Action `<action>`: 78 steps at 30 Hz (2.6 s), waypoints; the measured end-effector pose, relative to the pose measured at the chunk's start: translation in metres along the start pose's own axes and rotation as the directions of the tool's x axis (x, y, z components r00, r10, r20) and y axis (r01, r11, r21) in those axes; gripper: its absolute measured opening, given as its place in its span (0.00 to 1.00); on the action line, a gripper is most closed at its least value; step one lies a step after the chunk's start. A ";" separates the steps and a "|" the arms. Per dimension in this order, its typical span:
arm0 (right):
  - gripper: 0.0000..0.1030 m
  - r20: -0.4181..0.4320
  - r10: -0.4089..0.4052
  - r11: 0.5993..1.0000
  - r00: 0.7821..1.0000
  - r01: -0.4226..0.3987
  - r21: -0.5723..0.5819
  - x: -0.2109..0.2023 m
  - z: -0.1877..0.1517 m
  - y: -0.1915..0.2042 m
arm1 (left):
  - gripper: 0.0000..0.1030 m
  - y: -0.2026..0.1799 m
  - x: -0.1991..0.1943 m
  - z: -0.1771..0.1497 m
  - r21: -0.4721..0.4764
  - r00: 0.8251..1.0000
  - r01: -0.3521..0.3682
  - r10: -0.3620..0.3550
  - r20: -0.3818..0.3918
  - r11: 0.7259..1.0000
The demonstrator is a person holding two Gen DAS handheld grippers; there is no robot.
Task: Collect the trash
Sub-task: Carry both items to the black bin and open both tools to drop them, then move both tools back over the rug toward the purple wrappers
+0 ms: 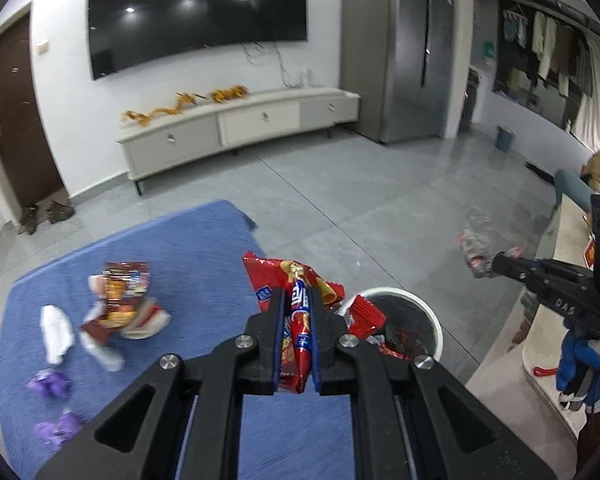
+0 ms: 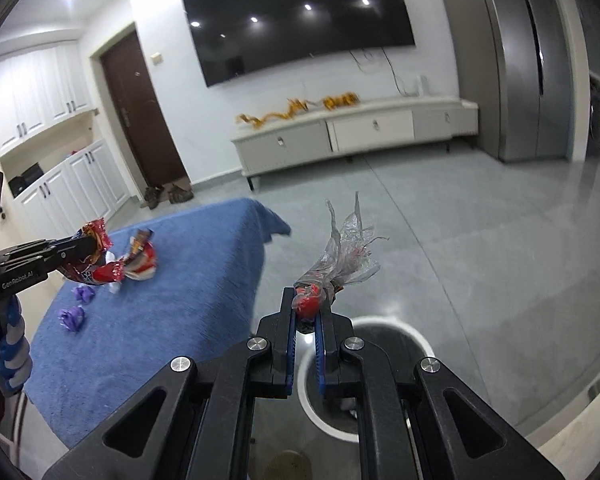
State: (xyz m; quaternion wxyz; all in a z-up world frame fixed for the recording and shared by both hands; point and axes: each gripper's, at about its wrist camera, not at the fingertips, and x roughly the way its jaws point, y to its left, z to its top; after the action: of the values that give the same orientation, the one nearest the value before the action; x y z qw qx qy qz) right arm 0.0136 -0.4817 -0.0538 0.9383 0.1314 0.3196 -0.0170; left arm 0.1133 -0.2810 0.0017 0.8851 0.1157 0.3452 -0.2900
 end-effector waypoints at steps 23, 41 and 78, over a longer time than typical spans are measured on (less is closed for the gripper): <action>0.12 -0.258 -0.010 0.978 0.966 0.063 0.199 0.133 -0.045 -0.081 | 0.17 -0.083 0.201 0.008 -0.012 0.943 0.194 -0.190 -0.273 0.981; 0.35 -0.266 -0.034 0.963 0.963 0.103 0.249 0.133 -0.055 -0.095 | 0.55 -0.094 0.178 0.013 0.021 0.971 0.148 -0.141 -0.192 0.989; 0.57 -0.100 -0.102 0.977 0.990 0.119 0.179 0.011 -0.034 -0.016 | 0.66 -0.046 0.000 -0.010 0.047 0.994 0.024 -0.029 0.103 0.999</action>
State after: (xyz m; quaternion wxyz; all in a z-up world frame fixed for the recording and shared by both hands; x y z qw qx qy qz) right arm 0.0006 -0.4883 -0.0900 0.9042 0.2005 0.3655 -0.0930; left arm 0.0803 -0.3143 -0.0055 0.8950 0.1161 0.2935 -0.3152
